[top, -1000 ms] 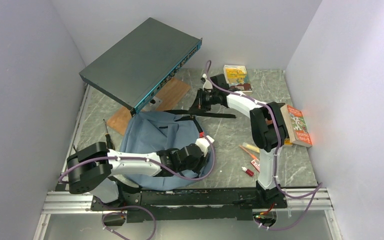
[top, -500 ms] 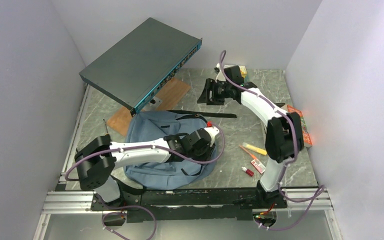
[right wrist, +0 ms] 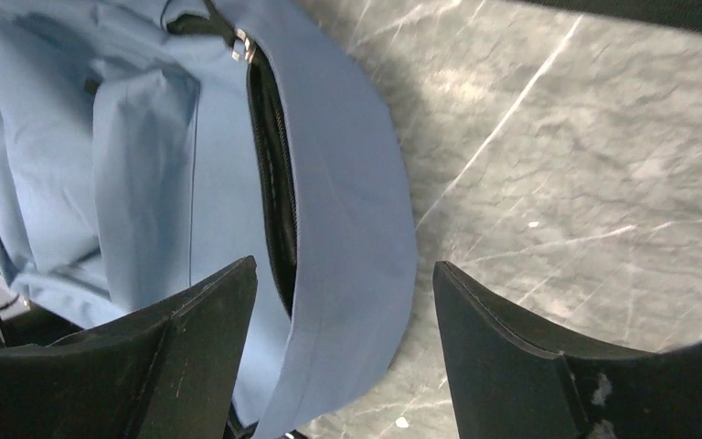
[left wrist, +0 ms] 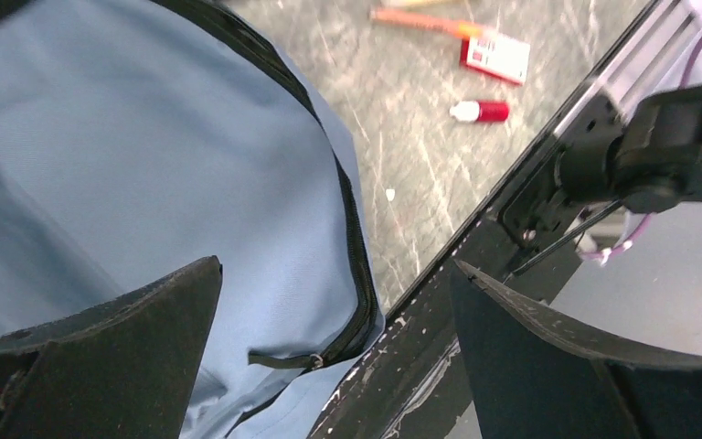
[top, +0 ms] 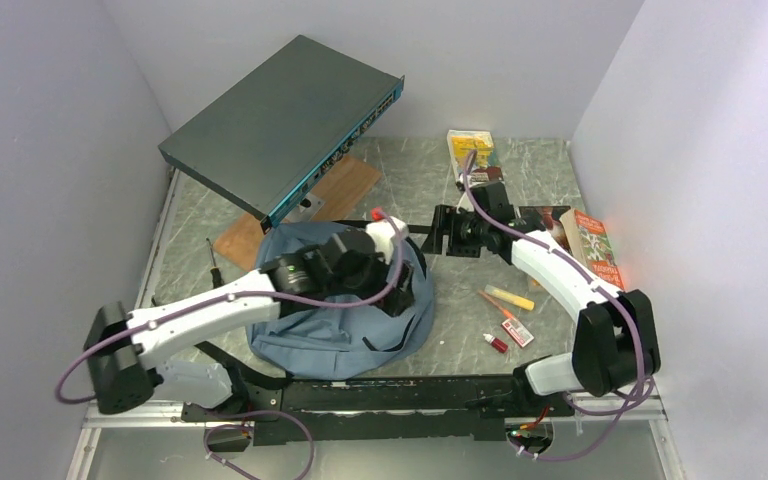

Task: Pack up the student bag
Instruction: Unzip the student bag at the center of the board, then pick up the book from the center of the board.

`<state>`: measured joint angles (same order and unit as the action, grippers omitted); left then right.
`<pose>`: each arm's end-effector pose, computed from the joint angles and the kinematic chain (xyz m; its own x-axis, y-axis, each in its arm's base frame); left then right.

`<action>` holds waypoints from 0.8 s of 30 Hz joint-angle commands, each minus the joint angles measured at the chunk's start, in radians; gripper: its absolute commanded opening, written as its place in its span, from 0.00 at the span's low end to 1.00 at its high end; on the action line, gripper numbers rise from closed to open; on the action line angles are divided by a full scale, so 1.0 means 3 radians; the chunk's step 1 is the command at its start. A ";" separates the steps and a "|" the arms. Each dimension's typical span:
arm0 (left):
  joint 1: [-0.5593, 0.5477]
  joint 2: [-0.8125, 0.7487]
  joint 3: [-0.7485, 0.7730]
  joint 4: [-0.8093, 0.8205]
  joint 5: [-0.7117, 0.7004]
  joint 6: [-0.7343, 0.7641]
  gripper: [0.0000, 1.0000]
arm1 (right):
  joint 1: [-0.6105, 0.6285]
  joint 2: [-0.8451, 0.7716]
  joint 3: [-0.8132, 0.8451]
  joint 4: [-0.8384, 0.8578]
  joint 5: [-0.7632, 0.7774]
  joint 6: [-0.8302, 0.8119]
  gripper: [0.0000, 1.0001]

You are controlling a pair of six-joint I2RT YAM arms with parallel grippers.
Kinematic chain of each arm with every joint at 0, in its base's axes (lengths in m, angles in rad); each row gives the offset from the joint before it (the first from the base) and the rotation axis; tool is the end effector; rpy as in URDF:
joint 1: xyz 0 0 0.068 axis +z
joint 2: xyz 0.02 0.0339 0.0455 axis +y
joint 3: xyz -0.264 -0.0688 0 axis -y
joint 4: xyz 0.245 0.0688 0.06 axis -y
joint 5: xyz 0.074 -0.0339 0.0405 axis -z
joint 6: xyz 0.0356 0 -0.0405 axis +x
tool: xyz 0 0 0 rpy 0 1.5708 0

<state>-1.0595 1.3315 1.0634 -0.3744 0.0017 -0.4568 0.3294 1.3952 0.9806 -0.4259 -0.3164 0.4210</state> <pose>0.1454 -0.2593 0.2973 -0.6481 0.2537 -0.7181 0.6540 0.6686 -0.3540 0.2748 0.1057 0.2493 -0.8493 0.1201 -0.5141 -0.1717 0.8579 0.4842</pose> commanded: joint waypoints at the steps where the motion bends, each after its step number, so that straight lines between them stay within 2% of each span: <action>1: 0.0218 -0.0433 0.0043 -0.0135 0.0038 -0.0029 1.00 | 0.0221 -0.0219 -0.0139 0.0145 0.0025 -0.0112 0.74; 4: 0.0325 -0.0647 -0.0014 -0.0155 0.0004 -0.0088 1.00 | 0.0363 -0.0275 -0.0224 0.0207 0.0172 -0.0092 0.74; 6: 0.0390 -0.0744 -0.0102 -0.0097 0.0005 -0.0152 1.00 | 0.0408 -0.0260 -0.0241 0.0209 0.0189 -0.0040 0.69; 14: 0.0456 -0.0756 -0.0364 0.0126 0.0262 -0.0390 0.99 | 0.0481 -0.0335 -0.0433 0.0331 0.0084 0.0043 0.17; 16: 0.0458 -0.0733 -0.0372 0.0155 0.0296 -0.0395 1.00 | 0.0477 -0.0334 -0.0401 0.0296 0.0167 0.0052 0.10; 17: 0.0455 -0.0735 -0.0378 0.0180 0.0318 -0.0390 1.00 | 0.0464 -0.0363 -0.0381 0.0289 0.0288 0.0081 0.12; 20: 0.0460 -0.0749 -0.0357 0.0233 0.0431 -0.0355 1.00 | 0.0316 -0.0447 -0.0291 0.0332 0.0442 0.0172 0.36; 22: 0.0458 -0.0752 -0.0312 0.0240 0.0539 -0.0297 1.00 | 0.0158 -0.0439 -0.0182 0.0355 0.0444 0.0184 0.48; 24: 0.0454 -0.0754 -0.0259 0.0218 0.0616 -0.0238 1.00 | -0.0016 -0.0400 -0.0071 0.0277 0.0656 0.0205 0.60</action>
<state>-0.9241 1.1191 0.9424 -0.3553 0.1108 -0.5518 0.4057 1.2945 0.8692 -0.3733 -0.2279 0.4629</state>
